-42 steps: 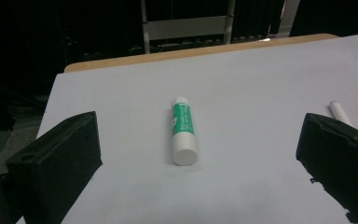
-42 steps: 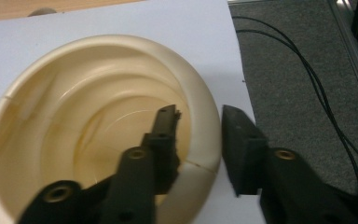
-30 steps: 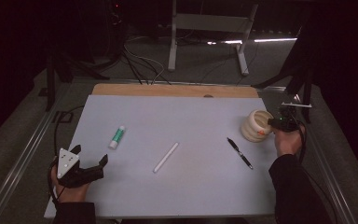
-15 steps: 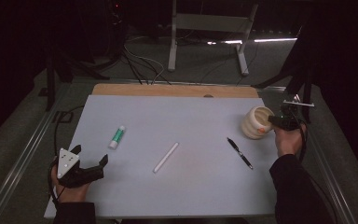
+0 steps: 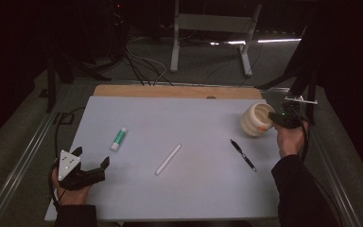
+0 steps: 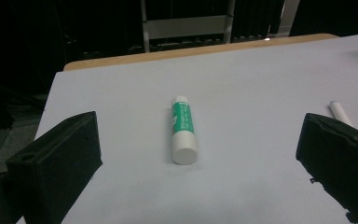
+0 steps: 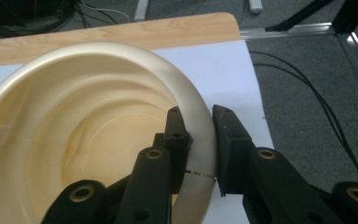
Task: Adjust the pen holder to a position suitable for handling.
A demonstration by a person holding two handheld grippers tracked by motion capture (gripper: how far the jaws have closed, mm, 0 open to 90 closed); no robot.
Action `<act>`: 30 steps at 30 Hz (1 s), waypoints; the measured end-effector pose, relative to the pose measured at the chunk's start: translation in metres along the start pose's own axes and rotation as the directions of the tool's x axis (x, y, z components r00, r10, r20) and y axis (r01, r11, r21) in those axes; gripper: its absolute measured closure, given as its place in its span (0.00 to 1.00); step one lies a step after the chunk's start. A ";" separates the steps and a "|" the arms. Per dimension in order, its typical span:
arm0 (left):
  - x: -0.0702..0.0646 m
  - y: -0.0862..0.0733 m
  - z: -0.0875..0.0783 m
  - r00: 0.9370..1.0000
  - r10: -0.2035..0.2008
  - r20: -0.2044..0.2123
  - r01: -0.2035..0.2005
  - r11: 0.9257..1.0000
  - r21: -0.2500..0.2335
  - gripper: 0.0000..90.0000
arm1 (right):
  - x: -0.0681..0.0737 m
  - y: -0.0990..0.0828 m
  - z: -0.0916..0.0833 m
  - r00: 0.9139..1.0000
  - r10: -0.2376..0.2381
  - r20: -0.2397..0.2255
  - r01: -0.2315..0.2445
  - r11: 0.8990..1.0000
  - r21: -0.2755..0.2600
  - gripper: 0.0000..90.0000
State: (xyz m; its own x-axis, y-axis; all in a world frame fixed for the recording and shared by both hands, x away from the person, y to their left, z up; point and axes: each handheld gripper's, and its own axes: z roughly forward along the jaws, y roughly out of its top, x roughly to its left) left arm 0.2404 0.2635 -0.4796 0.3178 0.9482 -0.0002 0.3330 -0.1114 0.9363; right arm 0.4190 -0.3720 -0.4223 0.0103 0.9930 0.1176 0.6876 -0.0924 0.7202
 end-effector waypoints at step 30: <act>0.000 0.000 0.000 1.000 0.000 0.001 0.000 1.000 0.001 0.00 | 0.066 0.011 -0.007 0.989 -0.089 -0.122 0.086 0.996 -0.030 0.87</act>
State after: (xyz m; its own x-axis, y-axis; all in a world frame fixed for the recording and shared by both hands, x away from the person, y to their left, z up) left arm 0.2401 0.2640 -0.4798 0.3185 0.9479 -0.0001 0.3335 -0.1119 0.9361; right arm 0.4219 -0.3085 -0.4016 -0.1392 0.9809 0.1355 0.6635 -0.0092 0.7481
